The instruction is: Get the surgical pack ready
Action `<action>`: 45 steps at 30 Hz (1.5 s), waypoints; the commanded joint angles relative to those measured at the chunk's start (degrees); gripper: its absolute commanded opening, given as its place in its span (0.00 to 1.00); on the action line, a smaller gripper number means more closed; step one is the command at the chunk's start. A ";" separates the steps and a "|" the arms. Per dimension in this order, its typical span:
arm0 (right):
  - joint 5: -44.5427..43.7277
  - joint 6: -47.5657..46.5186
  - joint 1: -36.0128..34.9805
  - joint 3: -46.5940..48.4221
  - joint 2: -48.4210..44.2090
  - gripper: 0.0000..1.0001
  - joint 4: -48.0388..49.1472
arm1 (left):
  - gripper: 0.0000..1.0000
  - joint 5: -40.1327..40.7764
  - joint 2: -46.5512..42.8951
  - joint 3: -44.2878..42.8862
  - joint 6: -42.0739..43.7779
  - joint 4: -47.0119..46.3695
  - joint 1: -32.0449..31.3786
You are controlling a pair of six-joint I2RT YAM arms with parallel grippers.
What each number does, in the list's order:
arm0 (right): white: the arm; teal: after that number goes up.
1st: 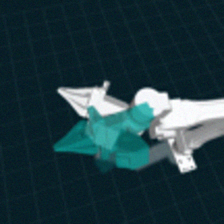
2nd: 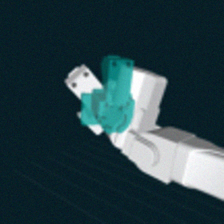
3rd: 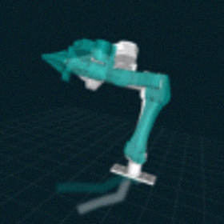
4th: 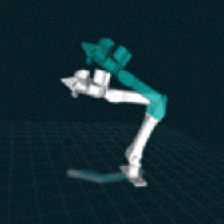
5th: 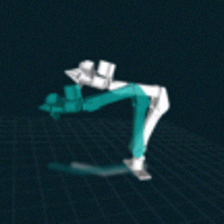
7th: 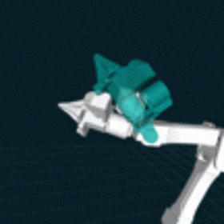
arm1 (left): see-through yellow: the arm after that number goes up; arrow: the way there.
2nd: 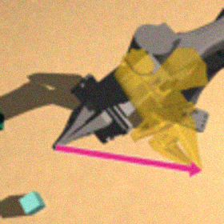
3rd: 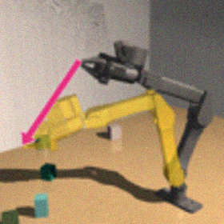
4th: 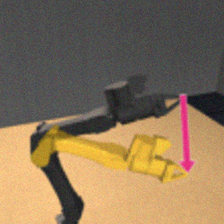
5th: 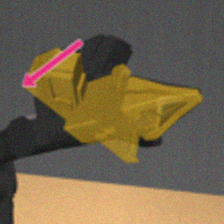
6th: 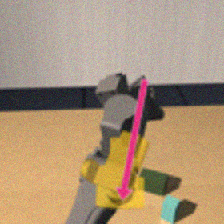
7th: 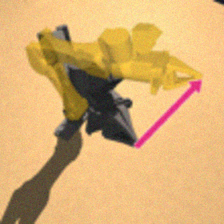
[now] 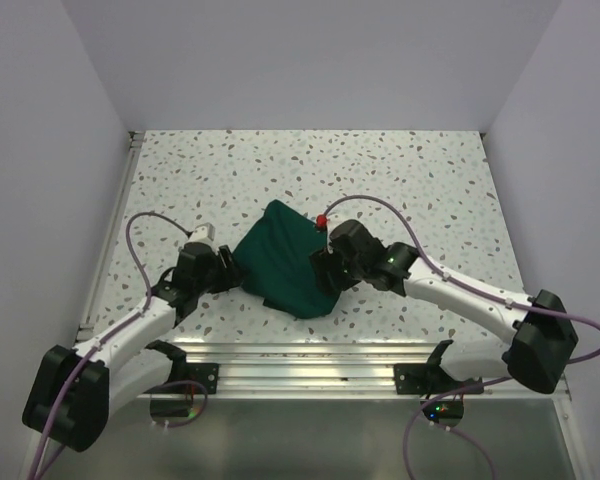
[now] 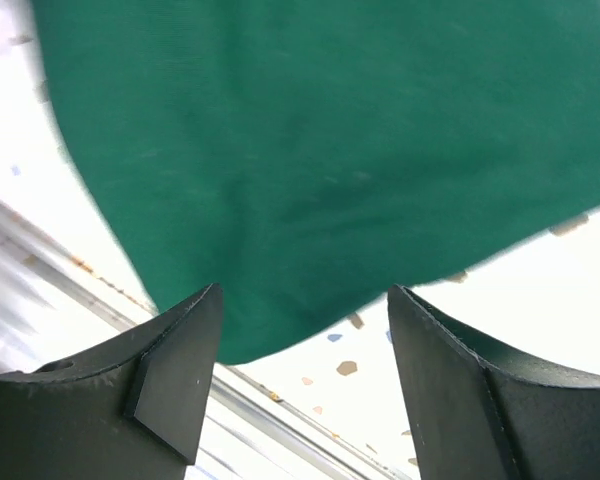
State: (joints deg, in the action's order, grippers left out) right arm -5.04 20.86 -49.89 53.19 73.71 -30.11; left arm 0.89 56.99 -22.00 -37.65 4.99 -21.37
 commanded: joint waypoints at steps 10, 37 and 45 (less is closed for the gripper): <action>9.60 -9.17 -1.53 5.78 5.65 0.70 3.91 | 0.57 -5.98 -2.49 12.24 -9.72 -22.37 0.71; -8.72 -11.46 -23.67 17.91 19.62 0.69 3.21 | 0.53 8.19 -7.60 -5.51 -1.03 12.24 10.28; -22.02 -16.29 -24.90 21.95 25.51 0.66 1.46 | 0.52 6.32 -9.44 -4.98 -0.58 11.09 13.10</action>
State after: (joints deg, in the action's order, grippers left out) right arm -17.47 7.75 -74.32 71.29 97.36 -27.88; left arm 8.62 49.36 -25.85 -39.64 16.21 -8.99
